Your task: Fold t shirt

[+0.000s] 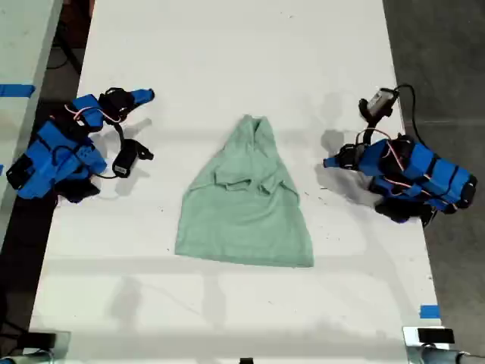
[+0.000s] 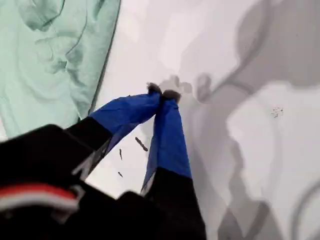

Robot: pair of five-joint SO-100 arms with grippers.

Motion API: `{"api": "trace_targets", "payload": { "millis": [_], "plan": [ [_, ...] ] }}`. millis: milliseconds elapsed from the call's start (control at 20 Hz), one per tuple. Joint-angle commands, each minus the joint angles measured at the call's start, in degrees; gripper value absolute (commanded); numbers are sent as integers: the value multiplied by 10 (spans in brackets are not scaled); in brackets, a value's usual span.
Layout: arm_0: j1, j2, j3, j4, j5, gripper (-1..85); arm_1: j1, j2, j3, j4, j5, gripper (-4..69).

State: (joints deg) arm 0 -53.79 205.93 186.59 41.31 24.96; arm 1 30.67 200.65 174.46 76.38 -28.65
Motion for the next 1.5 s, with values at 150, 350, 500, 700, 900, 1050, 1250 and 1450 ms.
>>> {"api": "trace_targets", "payload": {
  "millis": [150,350,500,700,900,1050,1250,1450],
  "plan": [
    [2,4,24,0,-16,-2,-53,6,-15,24,202,9],
    [-5,4,24,-2,-14,-2,-78,-38,-124,113,240,9],
    [-8,4,24,-1,-16,-2,-199,-302,-297,116,355,69],
    [-4,4,24,1,-18,-2,-329,-567,-402,12,433,285],
    [-4,4,24,1,-16,-2,-398,-730,-414,-127,478,306],
    [-2,4,24,2,-18,-2,-412,-830,-423,-220,491,155],
    [-3,4,24,2,-18,-2,-410,-844,-447,-224,490,2],
    [-3,4,24,2,-17,-2,-416,-846,-500,-136,503,2]
  ]
}}
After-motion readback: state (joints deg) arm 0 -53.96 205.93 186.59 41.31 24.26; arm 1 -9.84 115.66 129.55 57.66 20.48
